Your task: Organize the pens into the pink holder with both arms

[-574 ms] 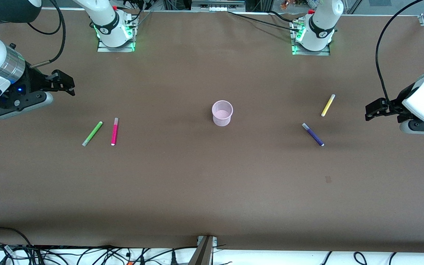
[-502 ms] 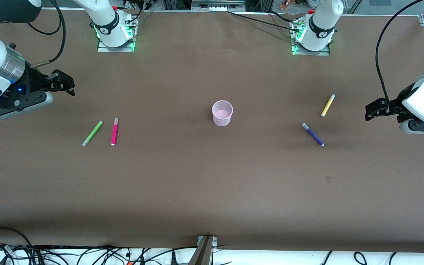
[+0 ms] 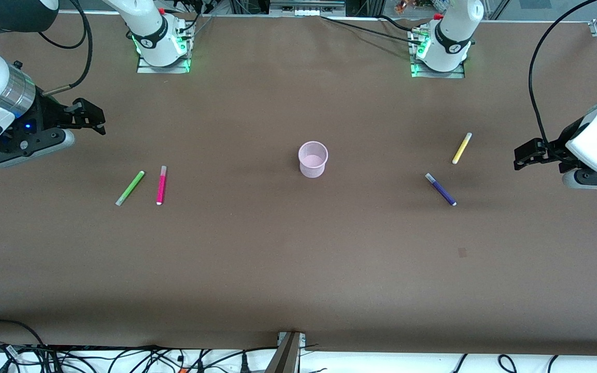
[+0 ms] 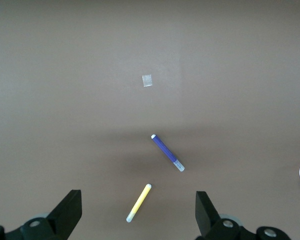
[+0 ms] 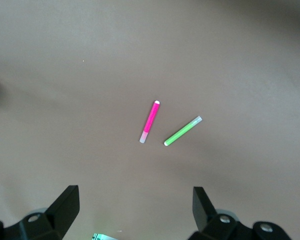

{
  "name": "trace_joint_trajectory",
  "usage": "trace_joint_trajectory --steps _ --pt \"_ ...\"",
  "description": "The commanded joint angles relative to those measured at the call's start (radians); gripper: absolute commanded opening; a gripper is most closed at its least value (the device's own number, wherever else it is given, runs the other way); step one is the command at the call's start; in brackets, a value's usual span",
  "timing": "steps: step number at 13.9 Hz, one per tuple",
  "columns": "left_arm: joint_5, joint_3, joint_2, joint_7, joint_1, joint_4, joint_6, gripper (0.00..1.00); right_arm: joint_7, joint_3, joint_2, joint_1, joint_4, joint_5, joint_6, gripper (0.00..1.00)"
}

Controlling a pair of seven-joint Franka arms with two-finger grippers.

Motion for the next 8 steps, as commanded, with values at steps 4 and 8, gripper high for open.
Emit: trace_joint_trajectory --steps 4,8 --pt "0.024 -0.003 0.009 -0.002 0.041 0.021 -0.014 1.0 -0.013 -0.008 0.011 0.009 0.031 -0.011 -0.024 1.0" --pt "-0.023 -0.003 0.025 -0.009 0.115 0.007 -0.035 1.0 -0.013 -0.008 0.01 0.009 0.031 -0.011 -0.024 1.0"
